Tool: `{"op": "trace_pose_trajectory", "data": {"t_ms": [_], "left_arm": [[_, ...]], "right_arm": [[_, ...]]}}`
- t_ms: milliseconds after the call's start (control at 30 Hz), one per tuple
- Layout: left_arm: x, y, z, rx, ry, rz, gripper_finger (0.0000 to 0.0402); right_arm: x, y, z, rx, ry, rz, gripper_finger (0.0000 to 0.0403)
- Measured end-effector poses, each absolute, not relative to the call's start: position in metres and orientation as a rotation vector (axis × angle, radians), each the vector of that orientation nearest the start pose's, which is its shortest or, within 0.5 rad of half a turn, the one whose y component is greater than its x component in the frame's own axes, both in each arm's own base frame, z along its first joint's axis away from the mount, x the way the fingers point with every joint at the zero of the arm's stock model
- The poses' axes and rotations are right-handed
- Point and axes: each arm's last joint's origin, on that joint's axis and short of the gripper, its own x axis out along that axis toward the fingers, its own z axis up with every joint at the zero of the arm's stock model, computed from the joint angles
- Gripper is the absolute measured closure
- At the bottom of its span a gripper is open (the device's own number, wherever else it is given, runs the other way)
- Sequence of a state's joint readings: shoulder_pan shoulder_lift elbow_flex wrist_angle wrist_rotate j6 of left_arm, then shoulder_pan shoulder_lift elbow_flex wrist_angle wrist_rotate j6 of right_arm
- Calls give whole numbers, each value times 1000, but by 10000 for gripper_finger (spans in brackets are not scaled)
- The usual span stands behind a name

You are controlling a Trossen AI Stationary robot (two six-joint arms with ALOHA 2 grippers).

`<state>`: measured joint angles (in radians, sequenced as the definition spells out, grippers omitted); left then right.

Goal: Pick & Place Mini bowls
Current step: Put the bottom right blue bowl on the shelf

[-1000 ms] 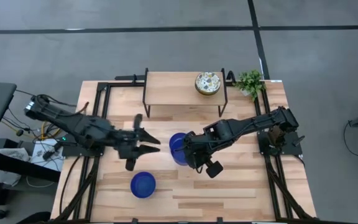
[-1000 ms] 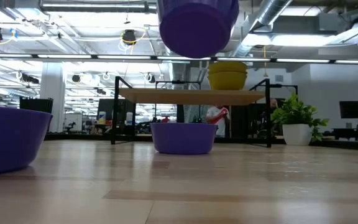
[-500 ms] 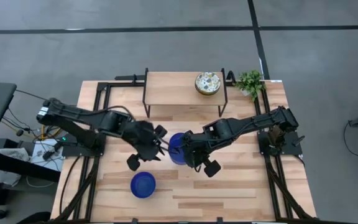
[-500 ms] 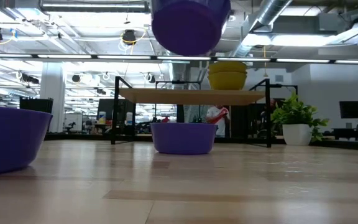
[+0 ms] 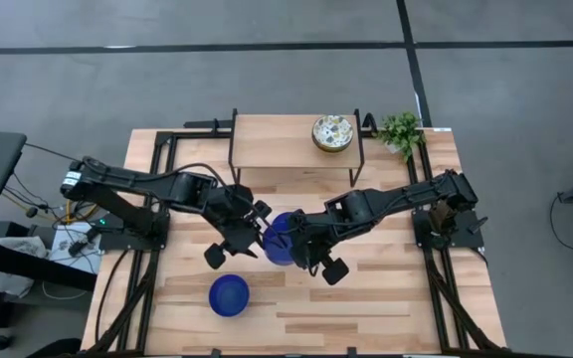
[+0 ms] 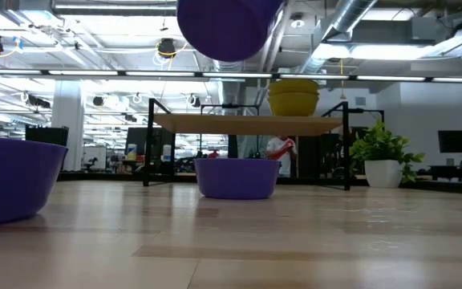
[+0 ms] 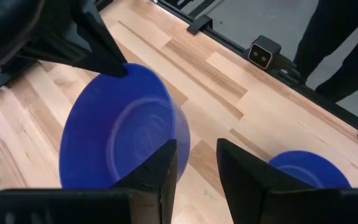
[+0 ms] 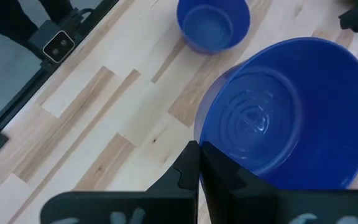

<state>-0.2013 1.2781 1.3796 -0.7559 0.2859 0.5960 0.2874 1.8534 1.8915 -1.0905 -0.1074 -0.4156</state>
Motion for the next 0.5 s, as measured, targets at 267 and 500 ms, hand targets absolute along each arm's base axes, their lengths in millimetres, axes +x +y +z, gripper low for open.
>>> {"op": "trace_pose_trajectory", "data": {"t_ms": [267, 500], "left_arm": [[251, -60, 383, 534, 492, -650, 290], [252, -60, 383, 535, 486, -648, 290]], "right_arm": [[368, 112, 343, -468, 963, 575, 403], [369, 112, 344, -476, 944, 577, 403]]}}
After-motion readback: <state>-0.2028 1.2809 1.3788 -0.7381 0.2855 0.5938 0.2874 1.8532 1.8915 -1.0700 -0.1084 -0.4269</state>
